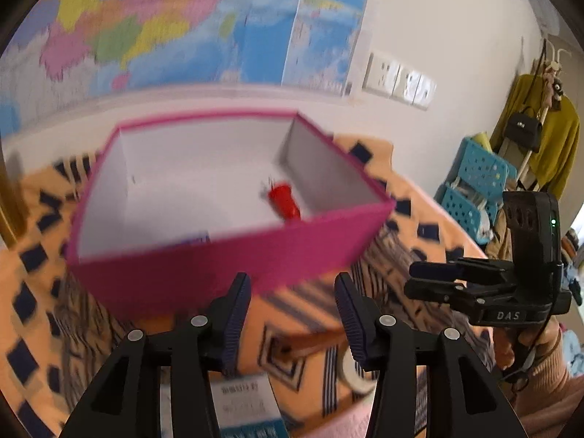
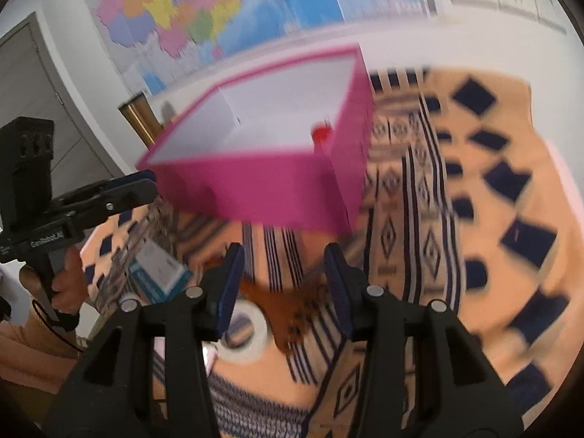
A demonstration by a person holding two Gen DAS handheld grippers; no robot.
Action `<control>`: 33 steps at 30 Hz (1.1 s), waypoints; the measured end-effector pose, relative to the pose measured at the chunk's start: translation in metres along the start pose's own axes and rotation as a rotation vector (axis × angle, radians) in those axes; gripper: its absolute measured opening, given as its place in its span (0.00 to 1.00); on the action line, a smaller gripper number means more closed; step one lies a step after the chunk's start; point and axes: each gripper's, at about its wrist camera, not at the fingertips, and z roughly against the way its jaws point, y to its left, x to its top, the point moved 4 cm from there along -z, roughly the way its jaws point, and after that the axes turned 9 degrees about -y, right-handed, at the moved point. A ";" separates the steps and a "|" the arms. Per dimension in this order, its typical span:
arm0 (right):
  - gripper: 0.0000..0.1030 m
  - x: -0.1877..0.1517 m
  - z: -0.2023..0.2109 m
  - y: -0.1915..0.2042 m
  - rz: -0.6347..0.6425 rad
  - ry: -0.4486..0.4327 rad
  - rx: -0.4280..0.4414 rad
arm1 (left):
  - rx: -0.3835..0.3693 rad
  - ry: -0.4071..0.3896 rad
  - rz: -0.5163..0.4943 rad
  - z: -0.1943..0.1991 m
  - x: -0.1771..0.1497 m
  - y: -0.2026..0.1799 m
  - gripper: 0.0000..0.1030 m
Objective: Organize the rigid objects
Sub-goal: 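Lower the white tube into the magenta box and open the right gripper, then grasp the brown wooden massager by its handle with the right gripper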
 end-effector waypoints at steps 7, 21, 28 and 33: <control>0.46 -0.031 -0.015 -0.015 -0.081 0.068 -0.020 | 0.013 0.106 0.018 -0.018 -0.037 0.001 0.47; 0.46 -0.045 -0.025 -0.011 -0.074 0.081 -0.026 | 0.010 0.198 0.027 -0.039 -0.061 0.002 0.47; 0.46 -0.044 -0.028 -0.008 -0.054 0.077 -0.032 | 0.014 0.228 0.021 -0.050 -0.063 0.001 0.47; 0.46 -0.045 -0.028 -0.008 -0.048 0.076 -0.036 | 0.020 0.248 0.010 -0.057 -0.066 -0.002 0.44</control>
